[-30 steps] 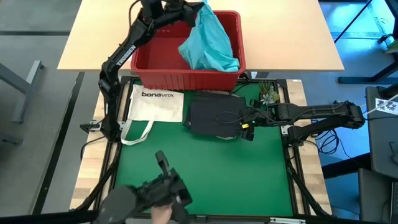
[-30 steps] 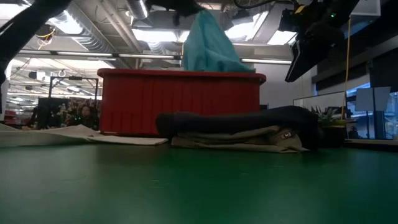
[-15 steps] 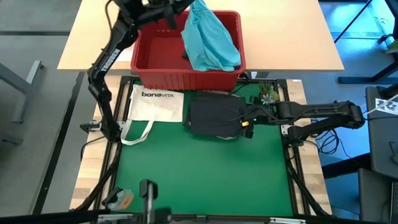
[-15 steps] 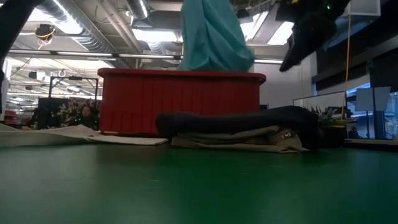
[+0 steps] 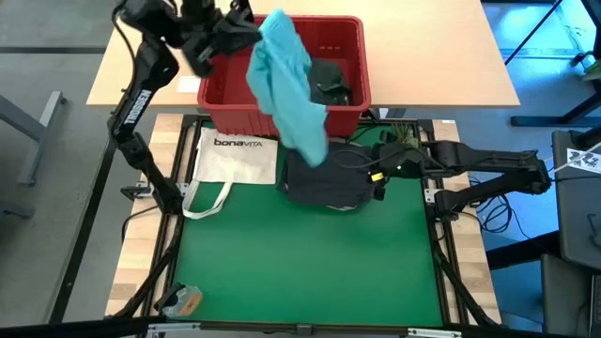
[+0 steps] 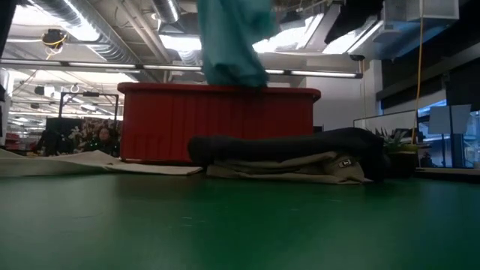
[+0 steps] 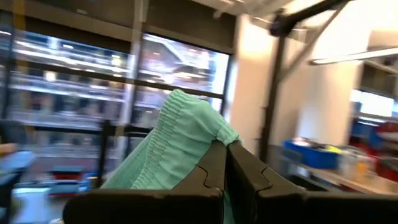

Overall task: Fold Laundry from Bin
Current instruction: Remove the light blue shorts from the red laundry bin

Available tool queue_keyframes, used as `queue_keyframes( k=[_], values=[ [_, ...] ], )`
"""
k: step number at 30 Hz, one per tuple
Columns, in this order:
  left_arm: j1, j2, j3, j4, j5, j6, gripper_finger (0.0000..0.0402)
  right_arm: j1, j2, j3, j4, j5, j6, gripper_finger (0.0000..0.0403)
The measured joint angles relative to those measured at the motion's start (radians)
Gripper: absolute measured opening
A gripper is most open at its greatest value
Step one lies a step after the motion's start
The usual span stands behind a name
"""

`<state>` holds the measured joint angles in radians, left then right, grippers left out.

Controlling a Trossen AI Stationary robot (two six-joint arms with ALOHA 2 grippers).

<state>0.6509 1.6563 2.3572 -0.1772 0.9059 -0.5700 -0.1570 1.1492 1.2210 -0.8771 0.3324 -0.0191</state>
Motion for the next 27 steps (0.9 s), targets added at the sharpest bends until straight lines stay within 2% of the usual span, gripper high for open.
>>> queue_keyframes(
  k=[8,13,17,20,24,27],
  values=[
    [-0.097,-0.052,0.0,-0.001,0.083,0.001,0.0,0.0,0.0,0.079,0.001,-0.001,-0.042,0.0202],
    [-0.17,-0.056,0.0,-0.021,0.089,0.001,0.0,0.0,0.0,0.083,0.082,-0.015,-0.043,0.0202],
    [-0.215,-0.055,0.0,-0.096,0.07,0.045,0.0,0.0,0.0,0.083,0.159,-0.125,-0.094,0.0202],
    [-0.242,-0.055,0.0,-0.185,0.018,0.123,0.0,0.0,0.0,0.083,0.204,-0.212,-0.145,0.0202],
    [-0.263,-0.054,-0.002,-0.254,-0.023,0.176,0.0,0.0,0.003,0.083,0.275,-0.313,-0.154,0.0202],
    [-0.278,-0.055,-0.001,-0.319,-0.056,0.219,0.0,0.0,0.007,0.083,0.312,-0.431,-0.139,0.0202]
  ],
)
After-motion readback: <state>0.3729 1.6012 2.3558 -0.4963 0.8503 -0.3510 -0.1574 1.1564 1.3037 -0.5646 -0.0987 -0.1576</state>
